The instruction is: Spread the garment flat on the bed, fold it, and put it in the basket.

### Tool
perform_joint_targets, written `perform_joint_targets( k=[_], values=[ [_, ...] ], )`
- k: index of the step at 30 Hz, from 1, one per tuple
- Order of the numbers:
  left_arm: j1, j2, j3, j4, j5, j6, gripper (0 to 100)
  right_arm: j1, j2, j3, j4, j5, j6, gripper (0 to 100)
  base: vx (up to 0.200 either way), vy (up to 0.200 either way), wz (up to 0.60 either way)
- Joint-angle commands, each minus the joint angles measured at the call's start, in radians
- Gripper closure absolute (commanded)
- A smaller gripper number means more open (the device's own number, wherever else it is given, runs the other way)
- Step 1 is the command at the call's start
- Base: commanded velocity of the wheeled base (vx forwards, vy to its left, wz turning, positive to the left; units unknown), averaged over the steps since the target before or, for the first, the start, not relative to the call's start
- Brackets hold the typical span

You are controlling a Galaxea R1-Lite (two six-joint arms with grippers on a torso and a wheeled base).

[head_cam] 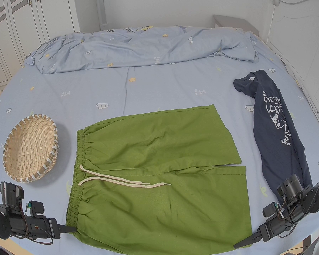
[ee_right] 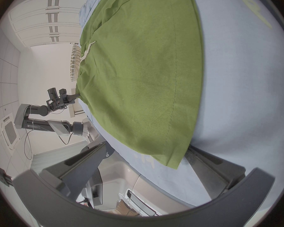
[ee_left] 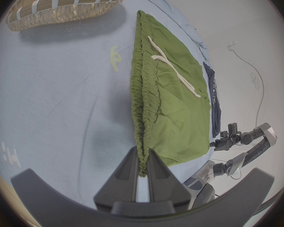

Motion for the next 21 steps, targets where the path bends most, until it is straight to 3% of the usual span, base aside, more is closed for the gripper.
perform_joint_targets(
  k=[1, 3, 4, 21],
  values=[
    [0.002, 0.001, 0.0, -0.002, 0.0, 0.0, 100, -0.007, 0.007, 0.001, -0.003, 0.0, -0.001, 0, 0.0, 0.0, 0.0],
    [0.002, 0.001, 0.0, -0.001, 0.0, 0.0, 100, -0.013, 0.008, 0.001, -0.003, 0.002, -0.001, 0, 0.0, 0.0, 0.0],
    [0.002, 0.001, 0.0, -0.001, 0.0, 0.0, 100, -0.027, 0.013, 0.003, -0.003, 0.002, -0.004, 100, 0.0, 0.0, 0.0],
    [0.008, 0.006, -0.006, -0.001, 0.002, -0.001, 100, -0.11, 0.007, 0.067, -0.011, -0.001, -0.017, 100, 0.0, 0.0, 0.0]
  ],
)
